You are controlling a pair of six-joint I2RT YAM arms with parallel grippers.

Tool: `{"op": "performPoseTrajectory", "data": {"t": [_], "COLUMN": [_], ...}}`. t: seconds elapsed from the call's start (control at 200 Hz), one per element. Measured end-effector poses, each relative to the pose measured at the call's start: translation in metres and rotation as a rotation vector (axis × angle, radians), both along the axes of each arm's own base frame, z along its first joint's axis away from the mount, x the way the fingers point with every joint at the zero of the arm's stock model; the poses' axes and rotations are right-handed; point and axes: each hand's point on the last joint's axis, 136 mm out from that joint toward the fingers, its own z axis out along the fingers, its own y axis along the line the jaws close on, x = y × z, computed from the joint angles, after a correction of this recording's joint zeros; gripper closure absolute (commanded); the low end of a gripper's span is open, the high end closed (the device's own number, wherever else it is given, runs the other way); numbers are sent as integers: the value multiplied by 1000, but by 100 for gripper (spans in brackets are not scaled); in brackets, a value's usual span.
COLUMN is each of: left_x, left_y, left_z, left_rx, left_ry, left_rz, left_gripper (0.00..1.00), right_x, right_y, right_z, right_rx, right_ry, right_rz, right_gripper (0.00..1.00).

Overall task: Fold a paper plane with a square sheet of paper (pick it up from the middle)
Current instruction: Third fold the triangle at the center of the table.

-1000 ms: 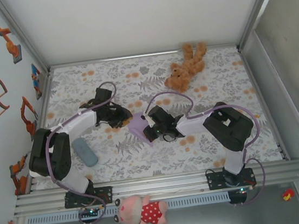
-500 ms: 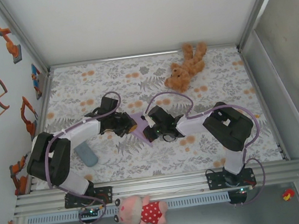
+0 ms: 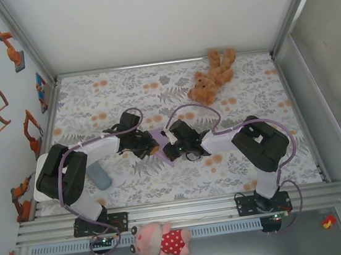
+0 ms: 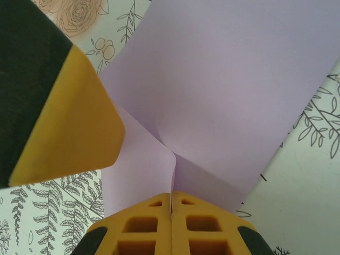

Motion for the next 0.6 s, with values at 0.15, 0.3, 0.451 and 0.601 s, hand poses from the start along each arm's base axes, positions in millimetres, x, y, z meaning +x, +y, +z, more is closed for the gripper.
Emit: {"op": "performPoseTrajectory", "data": {"t": [0.15,0.3,0.451,0.601], "left_x": [-5,-7,-6,-6], "left_y": [4,6,7,7], "left_z": [-6,-9,-10,-10], "left_rx": [19,30,34,36], "left_ry": [10,15,12,12], "left_rz": [2,5,7,8], "left_gripper": [91,91,91,92], "right_x": [1,2,1,1], "right_y": [2,4,4,4], "right_z": [2,6,6,5], "right_rx": [10,19,18,17], "right_ry": [2,1,4,5], "right_rz": [4,8,10,10], "right_gripper": [100,100,100,100]}}
